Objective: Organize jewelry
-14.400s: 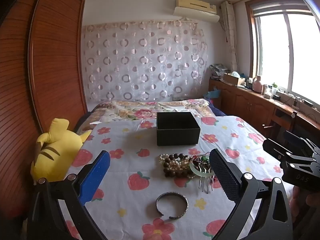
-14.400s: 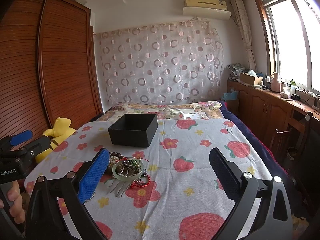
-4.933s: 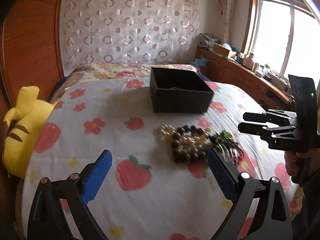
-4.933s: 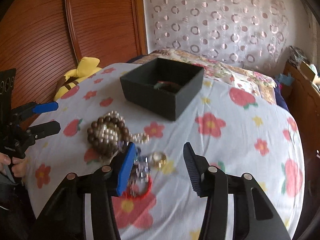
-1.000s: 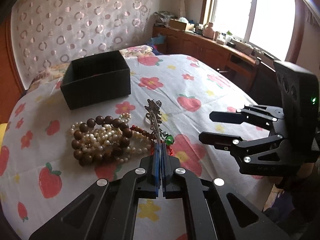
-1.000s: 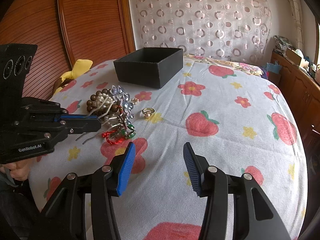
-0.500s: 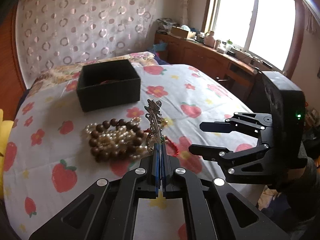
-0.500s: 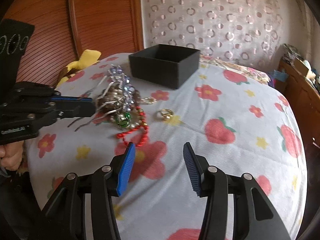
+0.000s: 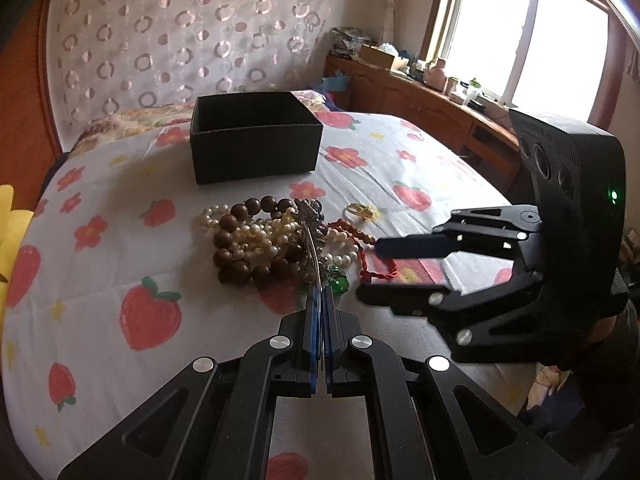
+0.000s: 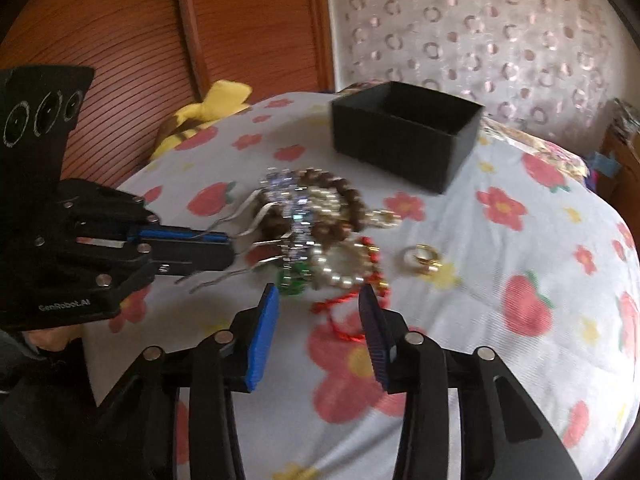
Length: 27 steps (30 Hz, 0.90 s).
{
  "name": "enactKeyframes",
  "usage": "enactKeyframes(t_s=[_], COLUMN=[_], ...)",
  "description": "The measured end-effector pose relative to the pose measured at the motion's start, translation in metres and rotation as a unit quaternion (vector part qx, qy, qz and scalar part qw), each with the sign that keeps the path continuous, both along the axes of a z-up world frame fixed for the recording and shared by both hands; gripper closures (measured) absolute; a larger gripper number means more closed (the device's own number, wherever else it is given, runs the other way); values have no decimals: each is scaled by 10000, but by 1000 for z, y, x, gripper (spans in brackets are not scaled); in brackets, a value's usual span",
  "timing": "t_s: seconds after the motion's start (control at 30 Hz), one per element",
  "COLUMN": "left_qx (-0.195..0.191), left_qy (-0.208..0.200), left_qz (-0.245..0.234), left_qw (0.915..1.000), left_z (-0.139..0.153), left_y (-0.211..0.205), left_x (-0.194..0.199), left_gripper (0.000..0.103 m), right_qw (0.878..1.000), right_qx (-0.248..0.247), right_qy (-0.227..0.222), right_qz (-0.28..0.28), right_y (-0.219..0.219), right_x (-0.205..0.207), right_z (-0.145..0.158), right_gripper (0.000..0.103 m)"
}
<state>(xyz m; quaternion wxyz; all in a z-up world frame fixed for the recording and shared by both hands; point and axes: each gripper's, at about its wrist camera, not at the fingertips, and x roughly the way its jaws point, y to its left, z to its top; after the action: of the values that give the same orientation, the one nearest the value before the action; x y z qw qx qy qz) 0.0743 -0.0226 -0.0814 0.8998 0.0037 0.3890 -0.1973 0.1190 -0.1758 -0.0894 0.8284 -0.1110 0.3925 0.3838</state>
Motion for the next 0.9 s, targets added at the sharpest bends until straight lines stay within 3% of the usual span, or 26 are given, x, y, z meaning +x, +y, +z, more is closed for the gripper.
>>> enactKeyframes(t_s=[0.33,0.47,0.63,0.9], left_qx=[-255,-374,-451,-197], left_qy=[-134,-119,-177,-211], left_qz=[-114,-139,-142,-6], left_qw=[9995,9991,9987,9996], left_z=[8,11,15,10], left_y=[6,7,8,5], left_x=[-5,-5,-9,-4], left_gripper=[102,102,102,102], right_qw=[9993,9991,9996,9996], right_qx=[-309,-368,-161,-67], right_qy=[-29,-54,-113,-253], right_qz=[208,210,212,146], right_y=[21,23,14,2], right_x=[6,7,4,-6], right_z=[0,-2,6,21], right_gripper=[76,91,92,92])
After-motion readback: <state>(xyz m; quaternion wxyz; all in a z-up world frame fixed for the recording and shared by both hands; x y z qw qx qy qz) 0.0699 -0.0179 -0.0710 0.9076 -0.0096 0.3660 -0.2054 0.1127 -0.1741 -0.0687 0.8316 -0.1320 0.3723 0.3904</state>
